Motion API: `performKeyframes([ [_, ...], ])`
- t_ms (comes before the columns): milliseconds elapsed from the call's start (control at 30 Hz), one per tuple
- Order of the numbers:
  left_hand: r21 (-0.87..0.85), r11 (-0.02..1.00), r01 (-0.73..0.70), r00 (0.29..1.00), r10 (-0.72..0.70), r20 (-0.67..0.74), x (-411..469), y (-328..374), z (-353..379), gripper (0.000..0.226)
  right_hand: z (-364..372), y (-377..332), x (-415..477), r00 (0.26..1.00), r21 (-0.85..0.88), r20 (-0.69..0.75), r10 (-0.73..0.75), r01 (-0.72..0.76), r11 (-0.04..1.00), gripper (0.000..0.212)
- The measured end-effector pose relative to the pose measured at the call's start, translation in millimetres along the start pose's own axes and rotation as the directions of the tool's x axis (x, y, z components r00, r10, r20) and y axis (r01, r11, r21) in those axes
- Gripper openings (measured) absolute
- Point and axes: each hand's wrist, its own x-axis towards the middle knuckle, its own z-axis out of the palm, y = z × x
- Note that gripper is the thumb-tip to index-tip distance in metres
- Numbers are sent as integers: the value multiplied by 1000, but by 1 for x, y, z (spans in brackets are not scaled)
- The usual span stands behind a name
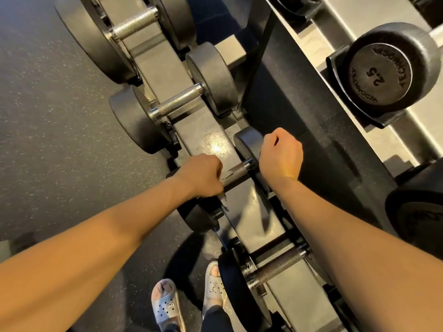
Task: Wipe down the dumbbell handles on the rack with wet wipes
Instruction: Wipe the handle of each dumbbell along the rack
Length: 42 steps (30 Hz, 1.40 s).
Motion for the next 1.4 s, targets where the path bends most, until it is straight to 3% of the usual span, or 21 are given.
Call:
performKeyframes([
  [133, -384, 923, -28, 992, -22, -127, 14, 9, 6, 20, -2, -2, -1, 1000, 20, 0, 11, -11, 1000, 31],
  [267, -443, 891, -99, 969, -15, -246, 28, 19, 13, 18, -1, -2, -2, 1000, 11, -3, -6, 6, 1000, 32],
  [333, -340, 930, -139, 980, 79, -184, 21, 11, 9, 16, -1, -2, -2, 1000, 14, 4, -14, 14, 1000, 32],
  [433, 58, 982, -179, 983, 181, -25, 4, 1, -2, 15, -2, -2, -2, 1000, 13, -4, -24, 24, 1000, 33],
  [500, 317, 933, -170, 985, 163, 50, -3, -1, -7, 20, -2, -2, -2, 1000, 19, -6, -21, 21, 1000, 33],
  [567, 422, 897, -135, 987, 83, 139, -5, -3, -11, 24, -2, -2, -2, 1000, 22, 0, -18, 18, 1000, 32],
  [600, 362, 927, -94, 985, 34, 169, -4, -5, -13, 23, -3, -3, -2, 1000, 23, 1, -20, 20, 1000, 32],
  [667, 7, 999, 32, 987, -33, 157, 6, -10, -17, 16, -3, -3, -3, 1000, 32, 4, -24, 24, 999, 32],
  [733, -410, 910, 63, 998, -52, 37, 20, -6, -15, 12, -3, -3, -3, 999, 38, 9, -34, 33, 999, 32],
  [767, -541, 839, 52, 998, -66, -8, 26, 1, -11, 12, -4, -3, -3, 999, 34, 13, -39, 39, 999, 32],
  [900, -640, 767, 54, 993, -111, -49, 43, 19, 12, 8, -4, -4, -3, 999, 29, 14, -48, 47, 998, 31],
  [1000, -438, 895, 87, 990, -127, -61, 40, 12, 10, 17, -3, -3, -2, 998, 23, 33, -45, 45, 999, 30],
  [1100, -41, 994, 103, 989, -98, 107, 23, 1, -1, 9, -4, -1, -2, 997, 38, 38, -65, 63, 997, 31],
  [1167, 312, 947, 73, 975, -134, 180, 12, 0, -3, 29, -5, -1, -2, 997, 46, 43, -67, 65, 997, 32],
  [1233, 424, 903, 66, 980, -139, 143, 6, 3, -4, 41, -5, -1, -2, 997, 55, 45, -64, 61, 997, 31],
  [1267, 347, 933, 93, 985, -136, 102, 6, 8, -3, 40, -5, -1, -2, 997, 56, 44, -61, 58, 997, 31],
  [1333, -17, 990, 141, 989, -142, -34, 6, 22, 4, 26, -4, -1, -1, 997, 46, 43, -58, 56, 997, 31],
  [1400, -191, 981, 45, 968, -91, -236, 8, 39, 19, 16, -4, -2, -1, 997, 31, 42, -62, 61, 998, 31],
])
